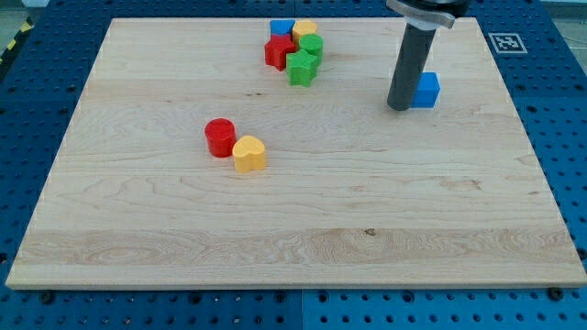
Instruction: Move the blue cube to the top right corner
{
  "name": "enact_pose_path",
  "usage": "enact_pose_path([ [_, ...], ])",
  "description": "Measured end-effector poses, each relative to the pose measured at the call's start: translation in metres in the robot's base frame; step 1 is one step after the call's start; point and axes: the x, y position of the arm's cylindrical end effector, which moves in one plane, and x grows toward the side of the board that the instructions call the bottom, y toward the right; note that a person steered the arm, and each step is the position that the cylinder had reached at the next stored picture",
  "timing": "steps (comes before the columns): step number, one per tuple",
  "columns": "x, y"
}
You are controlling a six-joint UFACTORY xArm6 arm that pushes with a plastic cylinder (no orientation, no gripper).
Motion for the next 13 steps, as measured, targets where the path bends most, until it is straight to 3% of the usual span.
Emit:
enact_pose_path([
  [2, -0.001, 0.043],
  [8, 0.003, 0.065],
  [11, -0.020, 0.067],
  [13, -0.008, 0.056],
])
